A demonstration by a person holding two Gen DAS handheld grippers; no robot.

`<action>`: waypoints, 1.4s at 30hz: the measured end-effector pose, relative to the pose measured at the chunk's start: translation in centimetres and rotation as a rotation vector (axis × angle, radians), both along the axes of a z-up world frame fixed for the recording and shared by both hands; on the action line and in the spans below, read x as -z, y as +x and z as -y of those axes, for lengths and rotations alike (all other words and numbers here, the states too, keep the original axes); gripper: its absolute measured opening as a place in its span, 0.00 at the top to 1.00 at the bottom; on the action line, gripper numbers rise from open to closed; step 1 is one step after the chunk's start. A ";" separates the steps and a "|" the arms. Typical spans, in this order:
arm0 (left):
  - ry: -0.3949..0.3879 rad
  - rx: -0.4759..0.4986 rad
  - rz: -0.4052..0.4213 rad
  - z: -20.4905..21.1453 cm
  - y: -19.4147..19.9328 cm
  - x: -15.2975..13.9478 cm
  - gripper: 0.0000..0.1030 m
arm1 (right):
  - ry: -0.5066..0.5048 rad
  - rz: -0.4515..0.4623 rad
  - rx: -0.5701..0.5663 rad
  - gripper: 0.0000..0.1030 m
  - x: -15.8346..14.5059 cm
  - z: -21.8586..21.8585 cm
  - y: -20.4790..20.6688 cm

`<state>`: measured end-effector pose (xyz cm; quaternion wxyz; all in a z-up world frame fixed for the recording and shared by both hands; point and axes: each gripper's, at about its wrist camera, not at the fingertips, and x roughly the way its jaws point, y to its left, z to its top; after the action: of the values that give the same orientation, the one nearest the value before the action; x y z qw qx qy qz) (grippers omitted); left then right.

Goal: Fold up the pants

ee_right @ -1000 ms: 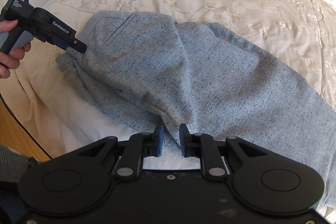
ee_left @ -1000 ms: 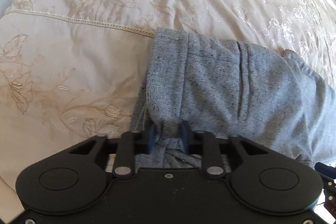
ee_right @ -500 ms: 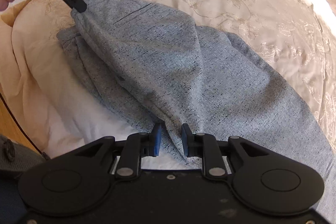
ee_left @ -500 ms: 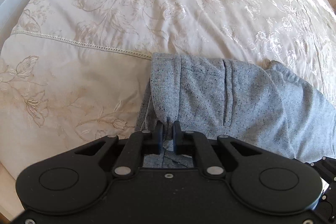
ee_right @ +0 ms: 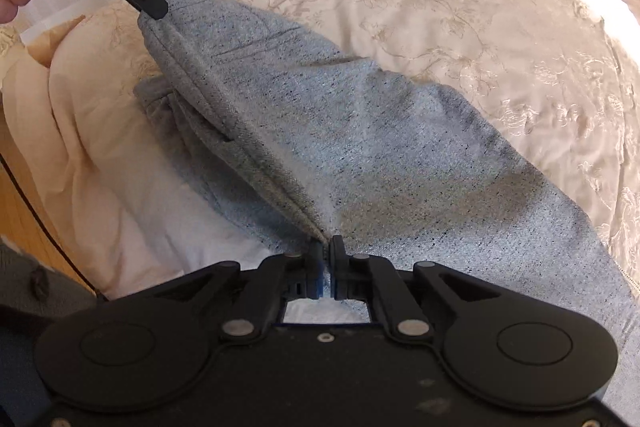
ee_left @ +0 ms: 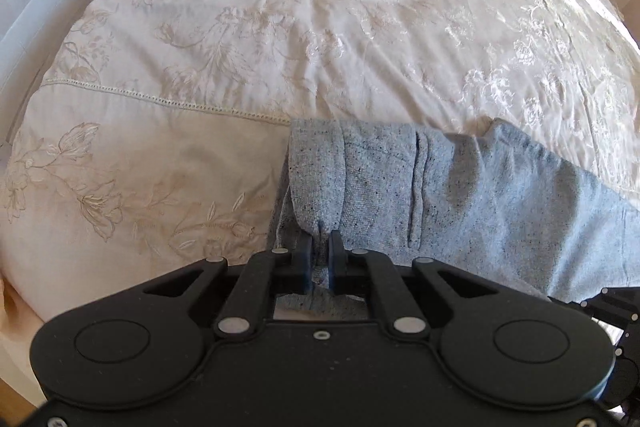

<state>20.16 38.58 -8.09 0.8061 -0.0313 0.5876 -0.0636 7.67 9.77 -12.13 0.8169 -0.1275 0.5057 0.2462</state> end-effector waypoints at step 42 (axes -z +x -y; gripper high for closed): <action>0.109 0.057 0.125 10.5 8.8 0.8 0.74 | 0.240 -0.220 0.333 0.79 0.3 7.7 6.9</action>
<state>28.96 28.05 -8.84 0.8394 0.0333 0.5395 -0.0560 14.53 2.10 -12.46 0.7954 0.0834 0.5730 0.1791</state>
